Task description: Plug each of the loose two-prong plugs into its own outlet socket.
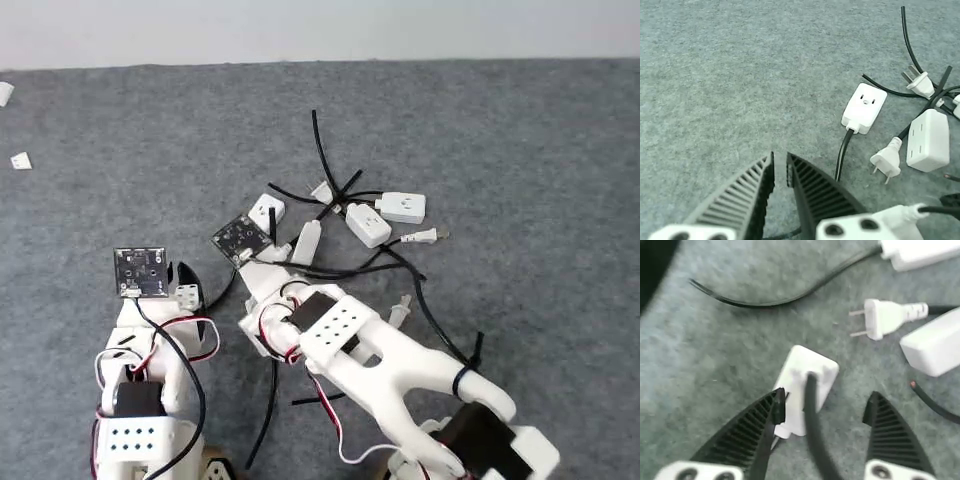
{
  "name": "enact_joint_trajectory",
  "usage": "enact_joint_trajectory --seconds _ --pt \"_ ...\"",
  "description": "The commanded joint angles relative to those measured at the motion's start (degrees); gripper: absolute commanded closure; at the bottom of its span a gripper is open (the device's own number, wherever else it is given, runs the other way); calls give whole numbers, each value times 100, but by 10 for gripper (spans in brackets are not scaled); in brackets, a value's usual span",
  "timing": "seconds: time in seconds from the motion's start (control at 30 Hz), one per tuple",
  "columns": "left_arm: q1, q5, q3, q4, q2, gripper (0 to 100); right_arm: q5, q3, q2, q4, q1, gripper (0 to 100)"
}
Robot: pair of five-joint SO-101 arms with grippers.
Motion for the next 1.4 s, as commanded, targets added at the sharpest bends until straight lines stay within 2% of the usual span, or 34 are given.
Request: enact_joint_trajectory --seconds 0.0,0.1,0.3,0.43,0.8,0.87,1.0,1.07,1.2,1.37 --pt "-114 -9 -198 -167 -70 960 -35 -167 -40 40 -40 733" --pt "-501 97 -338 -281 -62 961 -62 -176 -40 48 -57 733" --pt "-1433 1090 -716 -290 -26 963 -316 -185 -22 -4 -382 732" --pt "-1820 1565 -848 -290 -18 961 -387 -413 303 4 -382 732" --pt "-1864 1644 -840 -290 -18 960 -396 -2013 1710 1235 -198 739" --pt "-1873 1653 -840 -290 -9 960 -387 -2119 1807 1305 -180 791" --pt "-1873 1653 -840 -290 -9 960 -325 -2145 1833 1279 -84 976" --pt "-1864 1653 -840 -290 44 959 -53 -2119 1798 1305 -66 987" --pt "-1846 1644 -1156 -396 914 959 9 -2145 1534 1727 312 990" --pt "-1855 1626 -2079 -695 3024 959 202 -2136 110 2782 822 990"
